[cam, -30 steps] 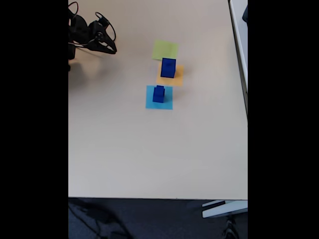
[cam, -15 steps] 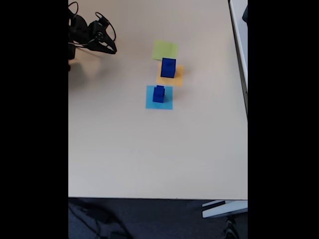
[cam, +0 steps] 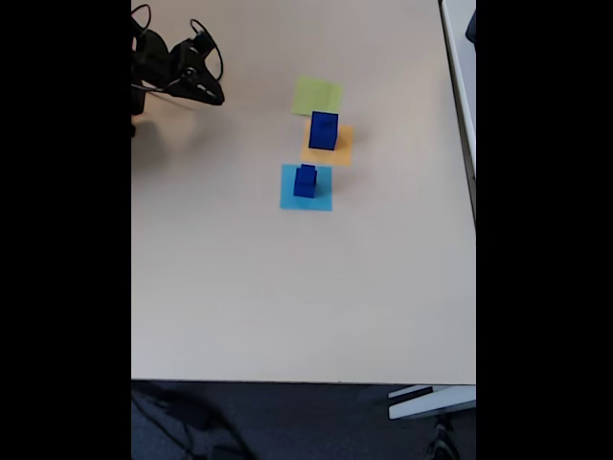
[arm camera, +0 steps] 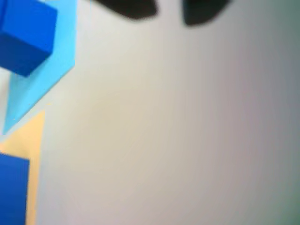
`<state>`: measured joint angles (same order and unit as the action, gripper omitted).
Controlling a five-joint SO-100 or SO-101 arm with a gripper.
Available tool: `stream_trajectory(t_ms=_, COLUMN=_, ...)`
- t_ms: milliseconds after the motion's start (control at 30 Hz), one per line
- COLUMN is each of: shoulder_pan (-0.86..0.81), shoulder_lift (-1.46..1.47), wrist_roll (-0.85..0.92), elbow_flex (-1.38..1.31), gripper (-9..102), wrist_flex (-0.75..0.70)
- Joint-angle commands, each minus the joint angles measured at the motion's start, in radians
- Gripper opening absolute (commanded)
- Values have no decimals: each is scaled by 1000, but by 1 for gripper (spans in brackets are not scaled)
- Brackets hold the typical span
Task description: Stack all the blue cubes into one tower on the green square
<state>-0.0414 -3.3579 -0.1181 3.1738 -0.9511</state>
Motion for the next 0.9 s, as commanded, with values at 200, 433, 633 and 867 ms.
stream_trajectory(t_ms=200, shoulder_pan=-86, shoulder_lift=-25, wrist_roll=-663, elbow_flex=8, gripper=0, wrist_flex=109)
stream_trajectory(t_ms=433, shoulder_pan=-129, shoulder_lift=-25, wrist_roll=-877, elbow_flex=8, gripper=0, wrist_flex=325)
stream_trajectory(t_ms=633, shoulder_pan=-130, shoulder_lift=-25, wrist_roll=-1078, elbow_flex=8, gripper=0, wrist_flex=387)
stream_trajectory(t_ms=867, shoulder_pan=-129, shoulder_lift=-25, wrist_roll=-1256, elbow_flex=8, gripper=0, wrist_flex=454)
